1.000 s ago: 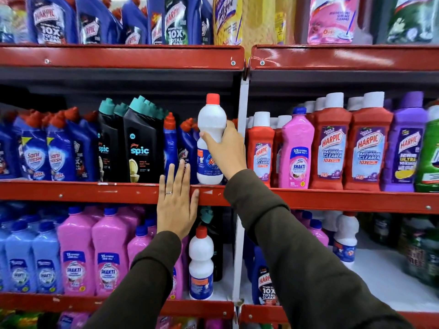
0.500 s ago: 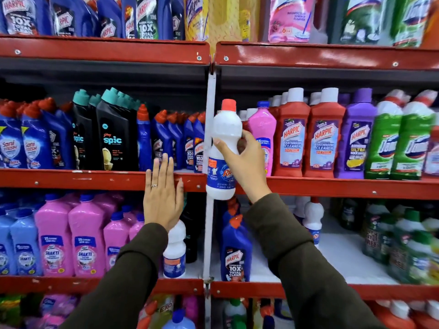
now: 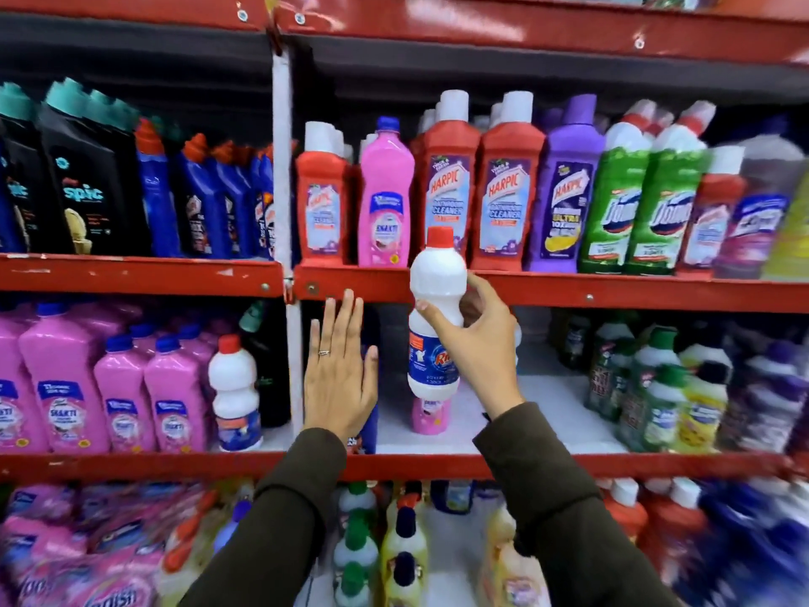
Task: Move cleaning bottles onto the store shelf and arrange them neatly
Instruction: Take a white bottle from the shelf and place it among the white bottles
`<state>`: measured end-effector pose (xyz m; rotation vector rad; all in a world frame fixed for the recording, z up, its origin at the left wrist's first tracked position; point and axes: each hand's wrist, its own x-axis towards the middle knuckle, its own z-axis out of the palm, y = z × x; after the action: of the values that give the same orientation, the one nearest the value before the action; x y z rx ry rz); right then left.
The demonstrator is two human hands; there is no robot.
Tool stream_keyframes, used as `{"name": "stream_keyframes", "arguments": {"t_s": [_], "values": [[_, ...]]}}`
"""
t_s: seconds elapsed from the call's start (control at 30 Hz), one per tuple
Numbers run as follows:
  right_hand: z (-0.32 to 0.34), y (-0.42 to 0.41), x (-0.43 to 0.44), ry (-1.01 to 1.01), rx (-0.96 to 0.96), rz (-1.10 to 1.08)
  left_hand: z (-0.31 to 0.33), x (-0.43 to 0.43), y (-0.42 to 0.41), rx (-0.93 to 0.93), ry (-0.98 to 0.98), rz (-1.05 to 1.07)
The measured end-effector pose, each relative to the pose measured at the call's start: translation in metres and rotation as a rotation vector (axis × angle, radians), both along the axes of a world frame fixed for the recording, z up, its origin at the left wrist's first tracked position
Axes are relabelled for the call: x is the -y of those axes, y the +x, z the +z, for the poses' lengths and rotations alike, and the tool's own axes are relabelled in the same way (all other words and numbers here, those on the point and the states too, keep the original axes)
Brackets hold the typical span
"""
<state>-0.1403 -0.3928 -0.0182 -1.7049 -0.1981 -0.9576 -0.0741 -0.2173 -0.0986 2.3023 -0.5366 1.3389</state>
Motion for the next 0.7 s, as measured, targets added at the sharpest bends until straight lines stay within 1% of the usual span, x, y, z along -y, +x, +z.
{"name": "stream_keyframes", "arguments": {"t_s": [0.2,0.3,0.47,0.5,0.57,0.7], "values": [[-0.05,-0.004,0.057,-0.015,-0.071,-0.045,-0.052,0.052,-0.003,-0.109,0.08,-0.056],[-0.071,-0.004,0.071,-0.039,-0.118,-0.077,-0.08,0.054,-0.003,-0.185,0.125,-0.056],[-0.103,0.009,0.094,-0.019,-0.201,-0.117,-0.115,0.042,0.003,-0.298,0.118,-0.001],[-0.107,0.013,0.098,-0.006,-0.207,-0.119,-0.118,0.039,0.003,-0.308,0.123,0.008],[-0.136,0.067,0.168,0.032,-0.294,-0.136,-0.149,0.101,0.045,-0.376,0.133,-0.026],[-0.143,0.085,0.174,0.042,-0.317,-0.172,-0.156,0.091,0.04,-0.367,0.157,0.044]]}}
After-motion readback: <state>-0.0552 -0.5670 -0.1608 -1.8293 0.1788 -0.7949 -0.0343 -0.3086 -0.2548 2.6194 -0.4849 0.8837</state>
